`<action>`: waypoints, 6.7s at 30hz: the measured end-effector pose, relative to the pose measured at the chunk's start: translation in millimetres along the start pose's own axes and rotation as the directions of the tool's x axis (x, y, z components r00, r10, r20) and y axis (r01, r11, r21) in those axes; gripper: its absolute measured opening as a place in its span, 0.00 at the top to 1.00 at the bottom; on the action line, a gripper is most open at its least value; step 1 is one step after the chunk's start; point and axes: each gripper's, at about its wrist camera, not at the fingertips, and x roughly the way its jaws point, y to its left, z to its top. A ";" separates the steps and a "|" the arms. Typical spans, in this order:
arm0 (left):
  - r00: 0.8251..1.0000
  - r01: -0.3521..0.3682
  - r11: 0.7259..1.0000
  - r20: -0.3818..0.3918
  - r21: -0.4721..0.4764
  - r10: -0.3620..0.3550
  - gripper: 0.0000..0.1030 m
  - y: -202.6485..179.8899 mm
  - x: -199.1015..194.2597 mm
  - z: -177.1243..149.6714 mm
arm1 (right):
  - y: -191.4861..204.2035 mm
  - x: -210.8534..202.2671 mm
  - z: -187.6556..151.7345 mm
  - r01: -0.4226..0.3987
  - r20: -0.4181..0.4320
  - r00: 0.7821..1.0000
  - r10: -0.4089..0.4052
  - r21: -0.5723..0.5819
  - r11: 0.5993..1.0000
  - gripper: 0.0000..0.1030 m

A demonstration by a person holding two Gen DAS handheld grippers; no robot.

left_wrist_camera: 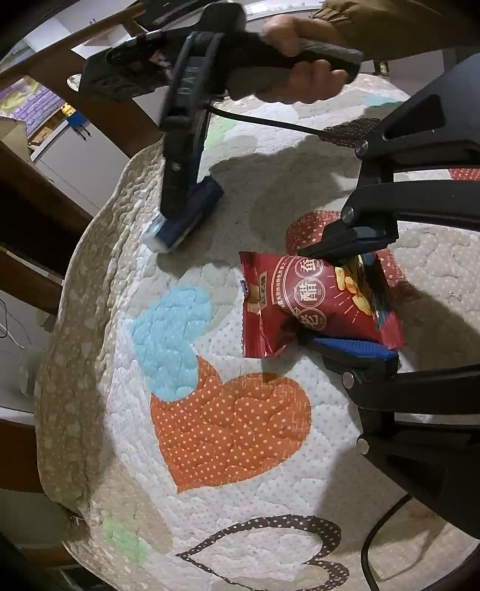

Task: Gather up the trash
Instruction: 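Grasp the red snack pack with the left tool while the right grasps the blue-white pack, then lift the red snack pack with the left tool while the right lifts the Vinda pack, then carry the red snack pack and Vinda pack over the purple basket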

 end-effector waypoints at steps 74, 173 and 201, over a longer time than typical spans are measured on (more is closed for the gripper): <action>0.976 -0.210 0.933 0.124 0.292 0.181 0.65 -130.2 -56.3 -67.4 | 23.9 -134.3 -218.6 0.344 0.258 0.873 -0.414 0.278 0.897 0.46; 0.964 -0.265 0.783 0.182 0.562 0.195 0.65 -284.9 -38.3 -72.5 | -88.3 -255.2 -318.2 0.250 0.329 0.798 -0.505 0.581 0.774 0.46; 0.992 -0.105 0.670 0.125 0.735 0.018 0.65 -418.2 2.4 -74.0 | -143.0 -306.7 -370.4 0.263 0.290 0.731 -0.617 0.715 0.648 0.46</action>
